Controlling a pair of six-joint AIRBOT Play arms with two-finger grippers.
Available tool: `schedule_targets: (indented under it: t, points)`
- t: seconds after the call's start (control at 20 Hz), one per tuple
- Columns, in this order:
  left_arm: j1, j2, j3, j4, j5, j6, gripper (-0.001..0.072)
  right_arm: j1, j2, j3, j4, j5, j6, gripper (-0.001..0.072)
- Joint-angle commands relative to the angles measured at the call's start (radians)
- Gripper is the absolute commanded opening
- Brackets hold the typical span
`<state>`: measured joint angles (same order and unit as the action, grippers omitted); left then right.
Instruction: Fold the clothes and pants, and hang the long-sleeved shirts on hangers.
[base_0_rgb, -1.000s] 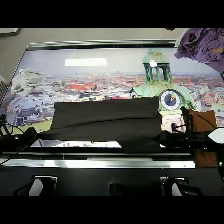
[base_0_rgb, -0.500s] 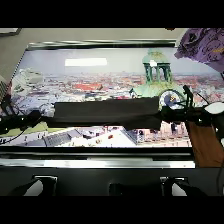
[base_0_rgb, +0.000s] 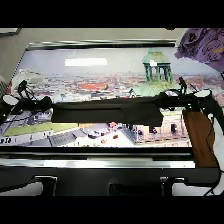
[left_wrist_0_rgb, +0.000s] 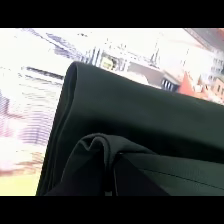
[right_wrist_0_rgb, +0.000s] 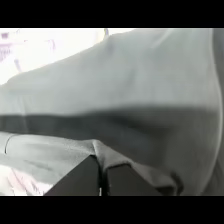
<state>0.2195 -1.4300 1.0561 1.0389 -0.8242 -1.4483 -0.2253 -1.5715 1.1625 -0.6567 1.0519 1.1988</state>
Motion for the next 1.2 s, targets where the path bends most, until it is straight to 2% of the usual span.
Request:
schedule_targets:
  t: [0.0,0.25,0.3,0.35,0.4,0.45,0.55,0.6,0.65,0.7,0.75,0.8,0.9,1.0,1.15]
  points:
    - [-0.011,-0.082,0.053,0.000,0.014,-0.004,0.0020,0.009,-0.086,0.042,0.043,-0.034,-0.017,0.0036]
    - [-0.020,-0.117,0.052,-0.010,0.014,-0.003,0.0031,0.088,-0.122,0.042,0.010,-0.081,-0.001,0.0059]
    - [-0.022,-0.117,0.052,-0.010,0.015,-0.003,0.0084,0.088,-0.122,0.042,0.011,-0.083,0.014,0.0062]
    - [-0.023,-0.117,0.053,-0.011,0.021,-0.003,0.0175,0.085,-0.122,0.042,0.009,-0.081,0.033,0.0158]
    - [-0.023,-0.116,0.053,-0.011,0.020,-0.004,0.0296,0.079,-0.119,0.043,0.003,-0.077,0.052,0.0238]
    - [-0.022,-0.114,0.054,-0.011,0.010,-0.004,0.0411,0.078,-0.117,0.046,-0.003,-0.066,0.067,0.0290]
    - [-0.021,-0.111,0.069,-0.009,-0.026,-0.011,0.0587,0.078,-0.105,0.062,-0.017,-0.029,0.085,0.0411]
    - [-0.020,-0.106,0.084,-0.008,-0.048,-0.011,0.0619,0.078,-0.087,0.074,-0.033,-0.008,0.105,0.0431]
    - [-0.016,-0.098,0.103,0.002,-0.068,-0.011,0.0619,0.078,-0.066,0.097,-0.085,0.015,0.159,0.0432]
    - [-0.013,-0.086,0.126,0.013,-0.086,-0.011,0.0619,0.071,-0.048,0.132,-0.164,0.044,0.238,0.0463]
    - [-0.006,-0.069,0.150,0.029,-0.103,-0.013,0.0619,0.051,-0.030,0.188,-0.250,0.111,0.300,0.0564]
    - [0.000,-0.049,0.173,0.056,-0.114,-0.031,0.0619,0.016,-0.020,0.241,-0.295,0.184,0.320,0.0566]
    - [0.004,-0.010,0.207,0.113,-0.129,-0.058,0.0619,-0.081,-0.019,0.306,-0.301,0.265,0.304,0.0621]
    - [0.004,0.023,0.216,0.125,-0.135,-0.064,0.0619,-0.179,-0.035,0.308,-0.280,0.273,0.271,0.0652]
    - [0.003,0.038,0.215,0.124,-0.159,-0.066,0.0619,-0.264,-0.134,0.308,-0.145,0.360,0.168,0.0677]
